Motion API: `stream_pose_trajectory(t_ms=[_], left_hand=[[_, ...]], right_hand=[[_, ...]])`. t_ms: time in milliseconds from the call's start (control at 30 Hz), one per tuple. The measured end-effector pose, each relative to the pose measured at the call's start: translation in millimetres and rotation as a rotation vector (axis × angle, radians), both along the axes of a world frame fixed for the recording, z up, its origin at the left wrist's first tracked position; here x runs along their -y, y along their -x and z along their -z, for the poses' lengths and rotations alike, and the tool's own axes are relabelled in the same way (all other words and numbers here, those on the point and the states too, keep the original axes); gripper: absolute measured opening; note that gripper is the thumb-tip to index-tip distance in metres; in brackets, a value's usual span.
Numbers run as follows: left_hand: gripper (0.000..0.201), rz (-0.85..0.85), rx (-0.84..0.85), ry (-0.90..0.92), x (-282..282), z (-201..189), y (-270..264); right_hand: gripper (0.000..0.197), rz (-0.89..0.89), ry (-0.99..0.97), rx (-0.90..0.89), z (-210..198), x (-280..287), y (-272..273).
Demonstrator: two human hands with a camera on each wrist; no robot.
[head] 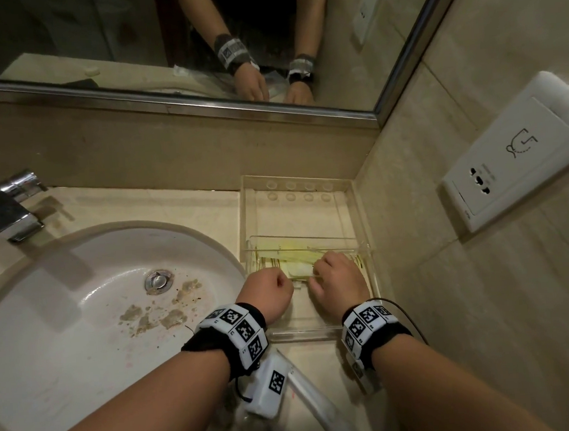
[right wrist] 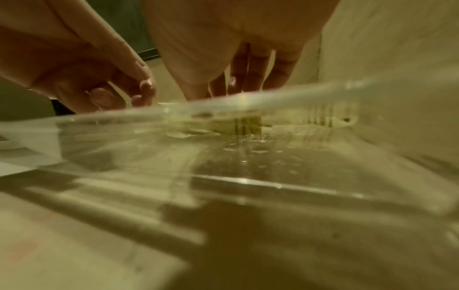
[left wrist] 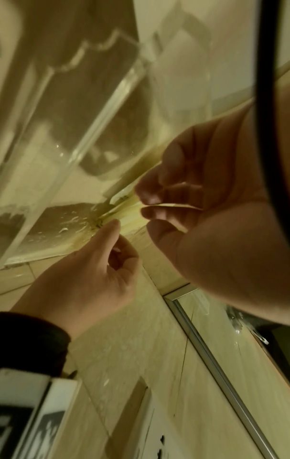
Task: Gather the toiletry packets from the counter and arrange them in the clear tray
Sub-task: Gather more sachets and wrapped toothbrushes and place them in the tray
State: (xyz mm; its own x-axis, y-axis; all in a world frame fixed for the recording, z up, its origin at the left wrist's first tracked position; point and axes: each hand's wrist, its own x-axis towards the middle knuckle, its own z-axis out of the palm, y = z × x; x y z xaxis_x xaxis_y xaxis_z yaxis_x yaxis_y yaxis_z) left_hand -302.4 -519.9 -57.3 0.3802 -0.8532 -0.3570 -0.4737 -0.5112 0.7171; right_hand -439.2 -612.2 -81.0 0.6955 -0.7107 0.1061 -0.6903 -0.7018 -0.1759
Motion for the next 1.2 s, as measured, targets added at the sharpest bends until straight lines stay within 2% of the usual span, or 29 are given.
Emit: stream_pose_trajectory(t_ms=[167, 267, 433, 600, 733, 767, 1033, 1200], left_hand=[[0.026, 0.035, -0.034, -0.04, 1, 2, -3], [0.032, 0.023, -0.041, -0.034, 1, 4, -3], [0.042, 0.086, -0.031, -0.058, -3, 3, -2], [0.03, 0.101, -0.081, -0.021, -14, -5, -7], [0.017, 0.104, -0.125, 0.015, -26, -15, -15], [0.015, 0.099, -0.14, 0.021, -28, -18, -17], [0.014, 0.17, -0.175, 0.022, -49, -36, -22], [0.018, 0.226, -0.18, 0.02, -65, -42, -24]], right_hand=[[0.021, 0.017, -0.069, -0.087, -5, 0, -6], [0.021, 0.036, -0.088, -0.054, -5, 0, -10], [0.023, 0.061, -0.116, -0.152, -7, -3, -14], [0.016, 0.13, -0.147, -0.053, -27, -12, -10], [0.012, 0.303, -0.319, 0.167, -47, -25, 4], [0.01, 0.33, -0.369, 0.174, -50, -31, 8], [0.025, 0.279, -0.671, -0.449, -48, -90, 25], [0.042, 0.326, -0.636, -0.666, -42, -121, 32]])
